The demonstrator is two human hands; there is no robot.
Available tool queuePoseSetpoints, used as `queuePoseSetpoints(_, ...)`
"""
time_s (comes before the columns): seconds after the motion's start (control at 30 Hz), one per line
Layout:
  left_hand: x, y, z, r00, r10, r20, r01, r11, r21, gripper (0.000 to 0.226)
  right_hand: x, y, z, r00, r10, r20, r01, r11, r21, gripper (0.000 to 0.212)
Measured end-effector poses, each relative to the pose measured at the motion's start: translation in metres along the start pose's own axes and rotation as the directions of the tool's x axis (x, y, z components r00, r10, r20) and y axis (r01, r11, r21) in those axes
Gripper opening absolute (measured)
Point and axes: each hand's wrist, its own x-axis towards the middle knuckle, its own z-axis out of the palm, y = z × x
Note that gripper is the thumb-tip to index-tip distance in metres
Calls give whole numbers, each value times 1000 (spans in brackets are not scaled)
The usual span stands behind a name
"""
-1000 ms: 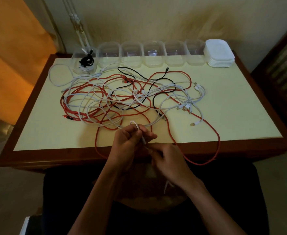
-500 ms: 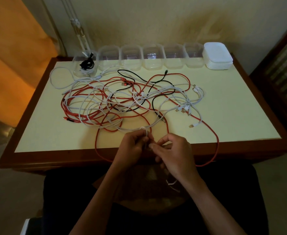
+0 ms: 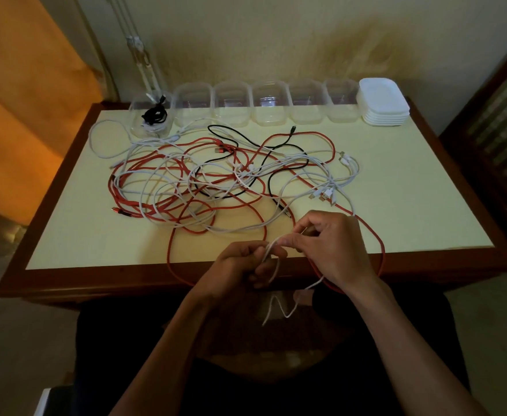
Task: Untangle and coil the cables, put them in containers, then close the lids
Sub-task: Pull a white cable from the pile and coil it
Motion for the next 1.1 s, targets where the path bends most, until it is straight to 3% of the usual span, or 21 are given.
queuePoseSetpoints(0.13,-1,0,2,1000,-11,8,12,992,-128,24,1,11,11,999,36,40,-44,973,225,3)
queuePoseSetpoints(0.2,-2,-1,2,999,-35,8,36,987,-154,21,1,15,13,997,64,52,-77,942,325,13)
queuePoseSetpoints(0.43,-5,1,5,1000,-25,-3,22,924,-381,14,-2,23,34,996,90,-7,-82,932,353,10)
queuePoseSetpoints(0.57,1,10,12,985,-39,-169,-83,752,-655,24,-15,26,53,990,78,115,-107,955,278,27)
queuePoseSetpoints(0.67,6,19,-1,926,-82,-369,-256,581,-772,25,-29,29,62,923,123,366,-192,968,160,37)
queuePoseSetpoints(0.73,7,27,-17,859,-87,-504,-373,568,-734,24,-38,33,59,821,137,554,-198,979,50,37)
queuePoseSetpoints(0.8,3,33,-31,797,-66,-601,-427,642,-637,22,-46,32,54,760,139,635,-197,980,22,32)
queuePoseSetpoints(0.87,0,35,-37,764,-19,-645,-397,774,-493,22,-50,24,47,786,123,606,-196,979,55,27)
queuePoseSetpoints(0.97,-4,28,-33,749,75,-658,-252,951,-179,26,-44,3,37,866,41,499,-79,995,56,24)
queuePoseSetpoints(1.03,-8,23,-25,768,160,-620,-144,987,75,27,-36,-10,30,919,-50,390,16,996,91,21)
queuePoseSetpoints(1.1,-12,20,-18,822,220,-526,-84,959,269,27,-28,-18,25,953,-118,279,88,989,118,20)
